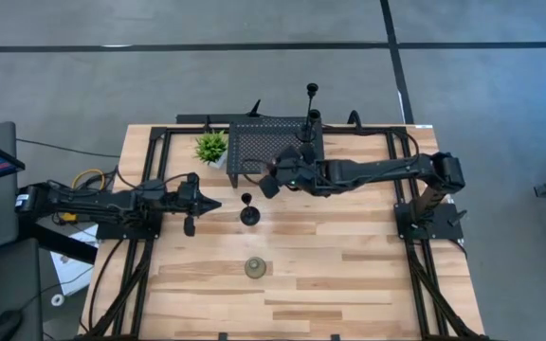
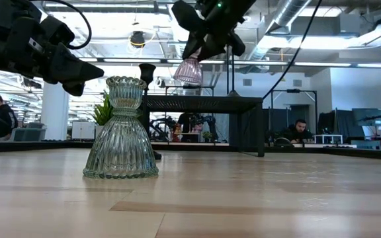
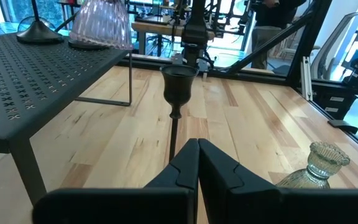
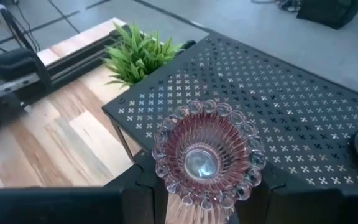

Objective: Pick & Place candle stick holders
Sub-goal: Put the pink glass candle holder on the shelf

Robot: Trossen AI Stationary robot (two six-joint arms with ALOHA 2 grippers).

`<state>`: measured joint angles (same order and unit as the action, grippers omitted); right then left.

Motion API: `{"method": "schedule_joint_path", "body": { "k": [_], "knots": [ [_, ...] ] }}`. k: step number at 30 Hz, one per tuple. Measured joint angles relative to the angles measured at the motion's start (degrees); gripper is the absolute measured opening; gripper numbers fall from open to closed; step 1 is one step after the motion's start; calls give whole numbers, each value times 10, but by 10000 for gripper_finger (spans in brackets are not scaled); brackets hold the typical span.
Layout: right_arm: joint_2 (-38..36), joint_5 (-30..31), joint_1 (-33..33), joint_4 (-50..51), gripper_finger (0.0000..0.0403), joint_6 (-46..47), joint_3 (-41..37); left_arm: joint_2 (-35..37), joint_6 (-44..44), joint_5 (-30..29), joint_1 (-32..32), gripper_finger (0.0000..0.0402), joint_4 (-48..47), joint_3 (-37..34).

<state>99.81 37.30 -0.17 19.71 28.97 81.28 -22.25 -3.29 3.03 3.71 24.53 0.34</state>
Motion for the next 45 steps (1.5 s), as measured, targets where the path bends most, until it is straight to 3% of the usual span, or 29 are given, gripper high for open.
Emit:
{"method": "schedule_joint_path", "body": {
  "k": [13, 23, 33, 45],
  "knots": [
    [1, 17, -20, -20, 117, 9, 0, 0, 0, 0, 0, 7, 0, 0],
    [53, 19, -40, -52, 118, 30, 0, 0, 0, 0, 0, 7, 0, 0],
    [59, 18, -53, -65, 117, 33, 0, 0, 0, 0, 0, 7, 0, 0],
    [61, 14, -53, -66, 149, 41, 0, 0, 0, 0, 0, 7, 0, 0]
  ]
}}
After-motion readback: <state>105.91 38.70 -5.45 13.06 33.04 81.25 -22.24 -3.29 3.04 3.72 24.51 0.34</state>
